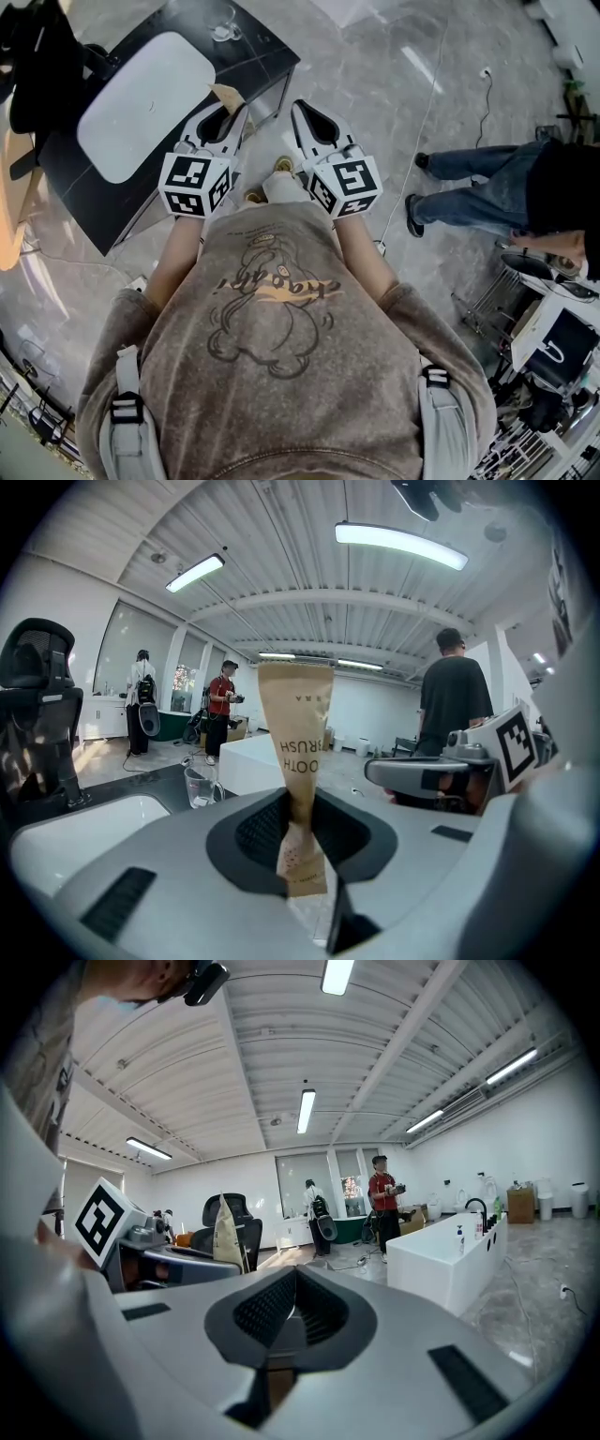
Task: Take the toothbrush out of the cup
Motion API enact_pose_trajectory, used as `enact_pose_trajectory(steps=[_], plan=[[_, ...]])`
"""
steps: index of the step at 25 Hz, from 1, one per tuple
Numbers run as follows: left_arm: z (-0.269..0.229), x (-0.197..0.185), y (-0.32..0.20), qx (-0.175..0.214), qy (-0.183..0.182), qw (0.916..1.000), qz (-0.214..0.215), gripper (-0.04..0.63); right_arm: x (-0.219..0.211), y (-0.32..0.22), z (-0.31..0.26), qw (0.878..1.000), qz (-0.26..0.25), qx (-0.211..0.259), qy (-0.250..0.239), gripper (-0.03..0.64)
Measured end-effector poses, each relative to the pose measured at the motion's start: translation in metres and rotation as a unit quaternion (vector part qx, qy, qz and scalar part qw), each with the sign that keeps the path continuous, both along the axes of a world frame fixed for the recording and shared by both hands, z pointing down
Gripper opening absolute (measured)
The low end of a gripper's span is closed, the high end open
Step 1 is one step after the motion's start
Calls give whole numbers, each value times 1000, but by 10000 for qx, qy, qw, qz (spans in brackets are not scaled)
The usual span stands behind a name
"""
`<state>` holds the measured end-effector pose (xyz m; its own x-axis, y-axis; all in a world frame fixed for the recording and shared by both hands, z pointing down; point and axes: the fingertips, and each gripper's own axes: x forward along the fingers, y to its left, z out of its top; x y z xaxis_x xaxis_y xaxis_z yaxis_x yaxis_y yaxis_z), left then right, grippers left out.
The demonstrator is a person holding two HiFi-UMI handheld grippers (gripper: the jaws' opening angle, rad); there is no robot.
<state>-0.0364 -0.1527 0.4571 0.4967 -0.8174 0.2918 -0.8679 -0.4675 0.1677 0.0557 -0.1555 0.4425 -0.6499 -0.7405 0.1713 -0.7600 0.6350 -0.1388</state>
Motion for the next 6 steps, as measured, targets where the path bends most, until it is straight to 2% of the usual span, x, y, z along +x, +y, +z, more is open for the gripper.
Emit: enact_pose_trajectory(steps=[6], plan=[[-1,1,6,-21,36,10000,27,83,0,5,-6,10000,-21,53,65,18]])
